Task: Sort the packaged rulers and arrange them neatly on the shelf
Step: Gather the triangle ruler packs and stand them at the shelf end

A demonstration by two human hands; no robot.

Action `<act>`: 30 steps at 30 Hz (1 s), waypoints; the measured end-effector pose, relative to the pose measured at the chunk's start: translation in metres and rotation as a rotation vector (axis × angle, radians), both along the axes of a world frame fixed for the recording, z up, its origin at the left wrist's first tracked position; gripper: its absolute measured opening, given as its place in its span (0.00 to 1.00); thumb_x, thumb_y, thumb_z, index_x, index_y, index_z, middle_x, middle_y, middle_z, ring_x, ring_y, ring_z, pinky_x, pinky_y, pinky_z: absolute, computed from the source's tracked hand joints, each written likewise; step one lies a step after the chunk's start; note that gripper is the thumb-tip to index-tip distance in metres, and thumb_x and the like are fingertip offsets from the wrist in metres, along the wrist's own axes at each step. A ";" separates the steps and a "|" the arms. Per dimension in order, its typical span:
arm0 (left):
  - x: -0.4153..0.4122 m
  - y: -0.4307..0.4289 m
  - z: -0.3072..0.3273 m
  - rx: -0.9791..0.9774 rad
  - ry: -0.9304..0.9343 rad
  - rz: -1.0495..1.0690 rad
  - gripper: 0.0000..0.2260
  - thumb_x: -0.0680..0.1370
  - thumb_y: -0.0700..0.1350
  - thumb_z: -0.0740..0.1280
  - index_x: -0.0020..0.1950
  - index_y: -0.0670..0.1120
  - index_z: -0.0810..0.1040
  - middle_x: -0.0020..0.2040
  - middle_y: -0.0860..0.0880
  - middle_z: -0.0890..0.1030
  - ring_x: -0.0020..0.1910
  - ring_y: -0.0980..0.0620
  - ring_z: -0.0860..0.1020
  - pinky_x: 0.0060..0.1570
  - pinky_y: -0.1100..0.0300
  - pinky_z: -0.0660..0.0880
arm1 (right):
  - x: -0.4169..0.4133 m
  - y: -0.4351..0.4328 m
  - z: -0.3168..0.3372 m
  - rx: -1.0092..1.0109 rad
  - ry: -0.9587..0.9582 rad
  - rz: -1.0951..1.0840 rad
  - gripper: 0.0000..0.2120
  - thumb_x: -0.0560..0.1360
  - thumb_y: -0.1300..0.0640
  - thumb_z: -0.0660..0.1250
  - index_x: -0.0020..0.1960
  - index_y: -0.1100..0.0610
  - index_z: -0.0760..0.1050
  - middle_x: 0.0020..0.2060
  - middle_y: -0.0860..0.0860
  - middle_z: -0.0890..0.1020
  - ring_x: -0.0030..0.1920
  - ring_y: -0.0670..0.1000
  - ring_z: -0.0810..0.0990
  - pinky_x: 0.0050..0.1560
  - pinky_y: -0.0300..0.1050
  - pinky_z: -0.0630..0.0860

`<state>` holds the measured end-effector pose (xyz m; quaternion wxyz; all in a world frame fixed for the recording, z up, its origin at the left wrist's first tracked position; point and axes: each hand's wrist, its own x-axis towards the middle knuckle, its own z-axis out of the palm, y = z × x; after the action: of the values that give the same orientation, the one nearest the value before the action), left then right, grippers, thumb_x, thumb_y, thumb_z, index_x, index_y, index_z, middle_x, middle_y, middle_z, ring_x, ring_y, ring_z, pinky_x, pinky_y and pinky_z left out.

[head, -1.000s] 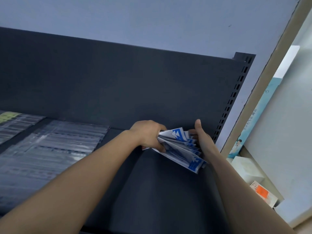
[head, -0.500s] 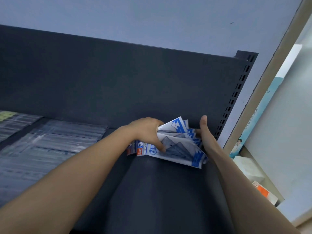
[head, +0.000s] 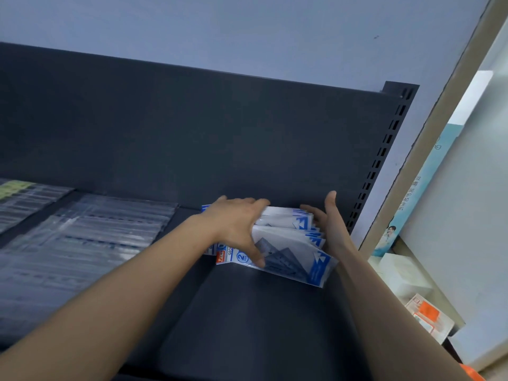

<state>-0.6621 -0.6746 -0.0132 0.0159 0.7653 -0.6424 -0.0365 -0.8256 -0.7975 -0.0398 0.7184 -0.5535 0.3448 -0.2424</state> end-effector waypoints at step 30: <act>0.011 0.019 -0.005 0.010 -0.045 0.125 0.35 0.61 0.66 0.74 0.62 0.54 0.68 0.54 0.56 0.76 0.52 0.52 0.75 0.47 0.53 0.65 | -0.009 0.023 -0.014 -0.252 0.042 0.342 0.65 0.47 0.32 0.80 0.77 0.47 0.53 0.68 0.49 0.68 0.63 0.49 0.75 0.61 0.41 0.72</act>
<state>-0.6514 -0.6561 -0.0186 0.0001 0.8046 -0.5934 -0.0215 -0.8345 -0.7743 -0.0536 0.6669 -0.6942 0.2279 -0.1465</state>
